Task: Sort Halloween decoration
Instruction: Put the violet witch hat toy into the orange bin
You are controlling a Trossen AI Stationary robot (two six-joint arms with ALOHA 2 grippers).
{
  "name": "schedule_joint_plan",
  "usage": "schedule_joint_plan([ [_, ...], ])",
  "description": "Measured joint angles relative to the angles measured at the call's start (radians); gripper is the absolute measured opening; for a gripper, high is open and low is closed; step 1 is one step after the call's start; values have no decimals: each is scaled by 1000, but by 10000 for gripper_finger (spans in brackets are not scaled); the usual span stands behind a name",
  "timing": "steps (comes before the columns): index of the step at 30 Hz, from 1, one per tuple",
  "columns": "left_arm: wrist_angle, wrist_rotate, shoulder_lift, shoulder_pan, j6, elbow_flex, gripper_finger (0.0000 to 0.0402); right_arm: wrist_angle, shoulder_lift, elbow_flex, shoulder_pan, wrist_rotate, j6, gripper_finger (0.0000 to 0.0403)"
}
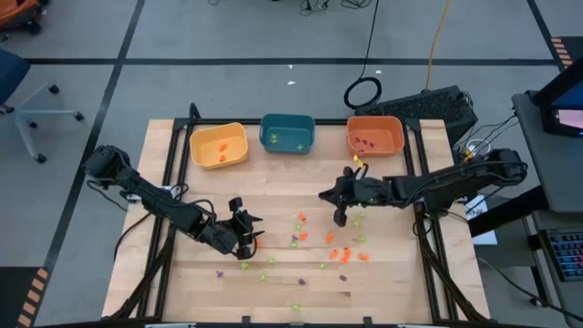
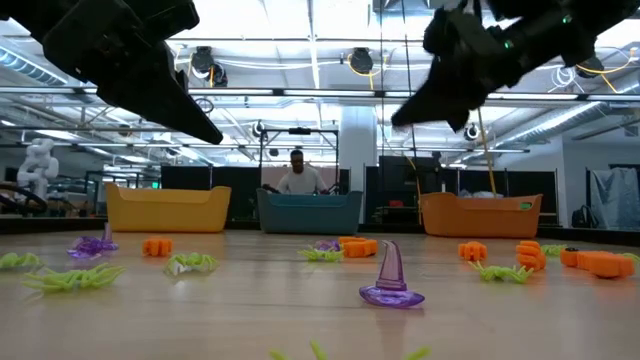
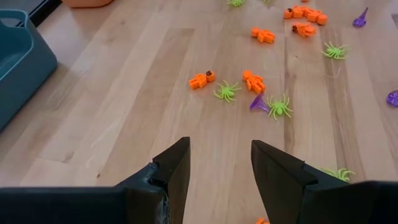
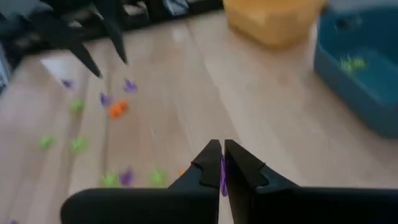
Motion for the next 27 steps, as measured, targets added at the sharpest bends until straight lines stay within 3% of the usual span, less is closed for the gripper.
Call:
schedule_joint_plan([
  [10,7,1,0,0,0,0,168,365,160,1,47,43,-114,0],
  [27,4,5,0,0,0,0,168,890,494,1,48,12,-89,0],
])
